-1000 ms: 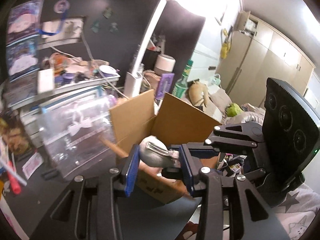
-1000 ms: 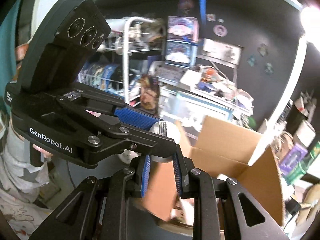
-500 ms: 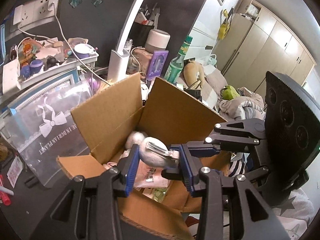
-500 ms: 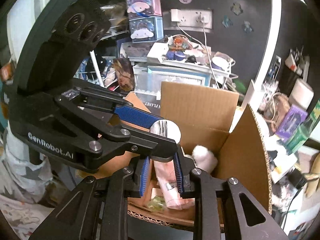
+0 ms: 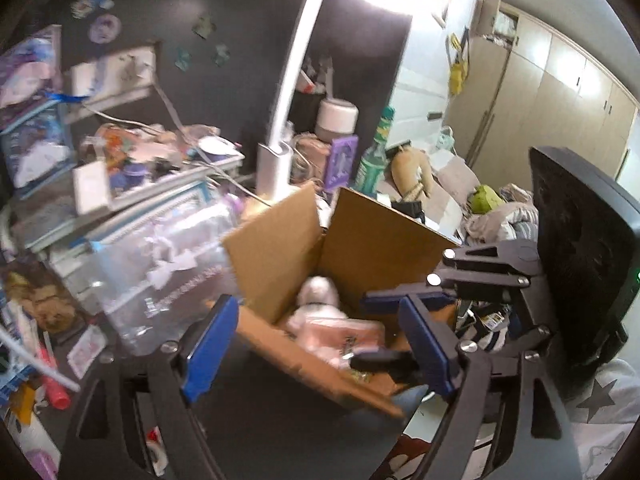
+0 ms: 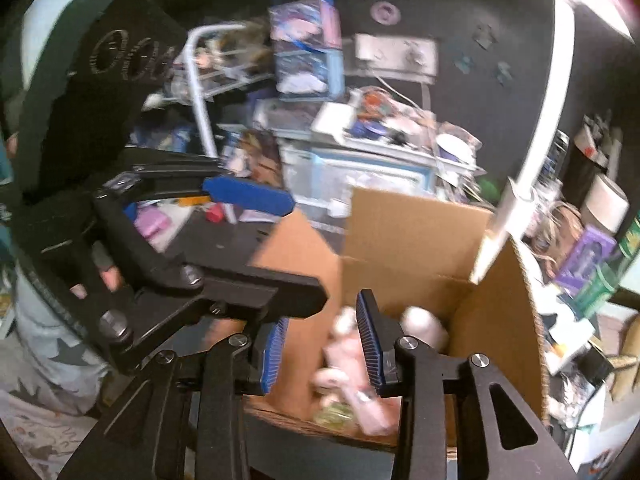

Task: Organize objects
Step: 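Move the open right gripper back over the white plush with badge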

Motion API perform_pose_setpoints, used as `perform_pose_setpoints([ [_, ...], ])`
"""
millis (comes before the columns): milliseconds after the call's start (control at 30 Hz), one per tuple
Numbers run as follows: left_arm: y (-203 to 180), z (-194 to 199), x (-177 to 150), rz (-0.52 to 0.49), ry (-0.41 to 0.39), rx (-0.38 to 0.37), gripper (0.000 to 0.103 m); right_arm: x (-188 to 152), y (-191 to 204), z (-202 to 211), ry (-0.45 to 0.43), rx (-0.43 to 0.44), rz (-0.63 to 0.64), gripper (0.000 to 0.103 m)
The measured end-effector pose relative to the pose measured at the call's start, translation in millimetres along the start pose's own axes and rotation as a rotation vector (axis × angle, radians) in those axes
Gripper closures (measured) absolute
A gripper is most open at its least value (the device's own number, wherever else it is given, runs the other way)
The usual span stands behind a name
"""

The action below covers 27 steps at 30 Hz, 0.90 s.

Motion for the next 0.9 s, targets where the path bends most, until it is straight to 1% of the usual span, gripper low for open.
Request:
perform_pose_setpoints([
  [167,34,45,-15,0.031,-0.099,0.082,0.016,21,51,-1,-0.063,0.073,0.095,0.073],
  [233,51,59,-26,0.051,-0.128,0.122,0.015,28,76,-7,-0.074,0.120,0.129,0.073],
  [300,72,70,-40,0.083,-0.157,0.159,0.012,32,102,-17,-0.076,0.175,0.166,0.071],
  [333,82,73,-48,0.105,-0.172,0.176,0.011,32,114,-25,-0.069,0.203,0.182,0.070],
  [367,95,76,-56,0.129,-0.183,0.194,0.011,31,124,-33,-0.061,0.226,0.190,0.066],
  [400,106,77,-64,0.150,-0.185,0.208,0.011,29,136,-47,-0.041,0.256,0.197,0.063],
  [533,147,74,-99,0.239,-0.160,0.263,0.011,13,157,-101,0.055,0.292,0.173,0.063],
  [567,157,74,-108,0.259,-0.153,0.275,0.011,10,158,-113,0.075,0.286,0.161,0.061],
  [600,164,73,-115,0.275,-0.147,0.280,0.011,5,155,-130,0.099,0.259,0.142,0.054],
  [633,171,73,-122,0.292,-0.142,0.282,0.011,2,151,-142,0.112,0.229,0.130,0.050],
  [667,176,73,-130,0.310,-0.140,0.280,0.011,-1,146,-153,0.120,0.194,0.123,0.042],
  [700,180,73,-136,0.326,-0.139,0.277,0.011,-3,141,-165,0.125,0.153,0.125,0.039],
  [800,189,71,-150,0.365,-0.132,0.272,0.011,-14,129,-197,0.173,0.060,0.130,0.038],
  [900,196,70,-160,0.391,-0.124,0.281,0.011,-18,118,-217,0.192,0.045,0.117,0.038],
])
Point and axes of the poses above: each gripper's, at about its wrist camera, not at the fingertips, and z roughly against the way its jaws point, y to its left, x to its top, the point moved 7 cm from there along -z, roughly the way its jaws point, and after that the axes turned 12 degrees about z, right-handed, at the moved point
